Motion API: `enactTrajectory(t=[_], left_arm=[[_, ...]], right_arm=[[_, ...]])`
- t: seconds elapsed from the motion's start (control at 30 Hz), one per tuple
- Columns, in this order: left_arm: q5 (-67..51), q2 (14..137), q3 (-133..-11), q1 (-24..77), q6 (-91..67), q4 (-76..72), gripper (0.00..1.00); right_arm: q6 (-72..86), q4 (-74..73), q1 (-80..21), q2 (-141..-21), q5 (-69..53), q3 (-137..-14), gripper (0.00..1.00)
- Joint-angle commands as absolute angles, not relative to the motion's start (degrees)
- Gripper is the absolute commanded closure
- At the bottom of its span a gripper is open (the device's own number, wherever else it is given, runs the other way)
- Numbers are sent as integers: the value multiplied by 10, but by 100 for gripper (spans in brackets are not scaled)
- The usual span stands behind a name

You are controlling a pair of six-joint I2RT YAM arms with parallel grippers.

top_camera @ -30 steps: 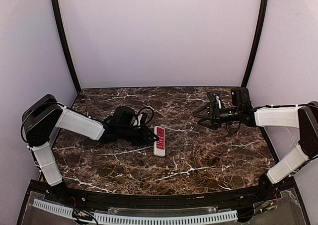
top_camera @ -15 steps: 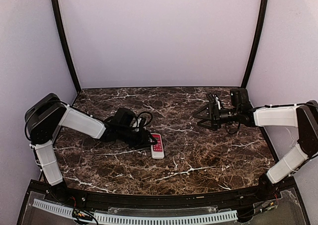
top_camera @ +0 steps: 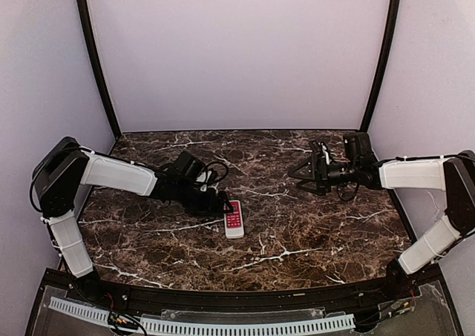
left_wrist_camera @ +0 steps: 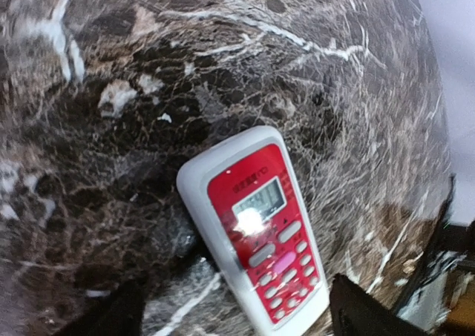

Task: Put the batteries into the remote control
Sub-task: Place the remote control at the center of the board, then reset both arms

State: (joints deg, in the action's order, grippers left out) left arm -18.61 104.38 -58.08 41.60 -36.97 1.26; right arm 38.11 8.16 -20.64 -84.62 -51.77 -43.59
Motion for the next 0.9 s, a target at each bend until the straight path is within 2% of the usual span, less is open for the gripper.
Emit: enactTrajectory(t=[0.0, 0.17, 0.3, 0.47, 0.87], left_arm=[[-125, 984, -616, 411, -269, 127, 3], [-85, 919, -642, 389, -199, 189, 2], [-65, 869, -644, 336, -180, 219, 2], [-55, 801, -587, 283, -192, 194, 2], [-33, 787, -483, 259, -245, 134, 1]], right_arm=[[319, 37, -209, -818, -481, -457, 1], [257, 18, -209, -790, -445, -472, 1], [222, 10, -209, -764, -407, -466, 1], [203, 10, -209, -742, -369, -438, 1], [216, 57, -210, -750, -319, -355, 1]])
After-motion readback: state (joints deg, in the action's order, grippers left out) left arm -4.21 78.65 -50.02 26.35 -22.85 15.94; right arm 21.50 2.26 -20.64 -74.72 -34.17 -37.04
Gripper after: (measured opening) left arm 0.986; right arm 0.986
